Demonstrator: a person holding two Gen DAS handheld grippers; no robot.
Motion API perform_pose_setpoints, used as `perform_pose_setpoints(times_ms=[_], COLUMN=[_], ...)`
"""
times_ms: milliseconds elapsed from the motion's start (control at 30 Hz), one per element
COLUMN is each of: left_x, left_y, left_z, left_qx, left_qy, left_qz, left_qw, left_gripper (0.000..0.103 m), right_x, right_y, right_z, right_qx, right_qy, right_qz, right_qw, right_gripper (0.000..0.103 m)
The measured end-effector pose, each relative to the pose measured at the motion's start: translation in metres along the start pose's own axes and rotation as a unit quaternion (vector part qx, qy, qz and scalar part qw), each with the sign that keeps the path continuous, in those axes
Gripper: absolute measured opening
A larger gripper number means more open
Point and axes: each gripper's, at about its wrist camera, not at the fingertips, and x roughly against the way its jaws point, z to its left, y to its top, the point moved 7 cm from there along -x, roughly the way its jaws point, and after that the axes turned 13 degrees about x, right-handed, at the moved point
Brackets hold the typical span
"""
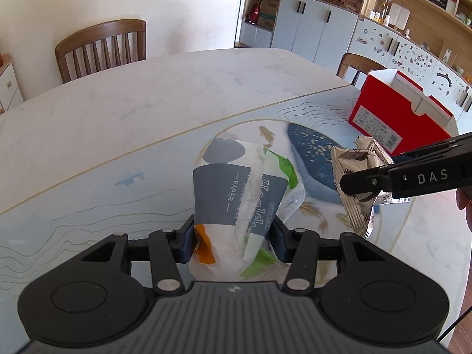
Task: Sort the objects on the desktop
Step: 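Carry the tissue pack and silver bag over the red shoebox with both grippers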
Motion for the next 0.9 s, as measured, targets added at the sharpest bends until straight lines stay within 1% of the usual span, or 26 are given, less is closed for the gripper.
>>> perform_pose_setpoints(times_ms=[233, 467, 667, 900], left_x=[0.006, 0.013, 0.017, 0.014], left_y=[0.000, 0.007, 0.018, 0.031], left_z=[-0.020, -0.044, -0.071, -0.116], left_qx=[-0.010, -0.019, -0.036, -0.050], left_qy=[-0.005, -0.010, -0.010, -0.020], left_qz=[-0.001, -0.005, -0.013, -0.018], left_qw=[0.9999, 0.9998, 0.9992, 0.9984], left_gripper=[0.049, 0.049, 0.049, 0.049], right_x=[0.016, 0.035, 0.054, 0.076], right_y=[-0.008, -0.013, -0.013, -0.015], right_z=[-0.010, -0.028, -0.051, -0.089], right_qx=[-0.008, -0.016, -0.016, -0.020], right_qy=[0.000, -0.001, -0.003, -0.003], right_qz=[-0.009, -0.017, -0.029, -0.036], right_qw=[1.000, 1.000, 0.999, 0.999], right_gripper=[0.047, 0.047, 0.047, 0.047])
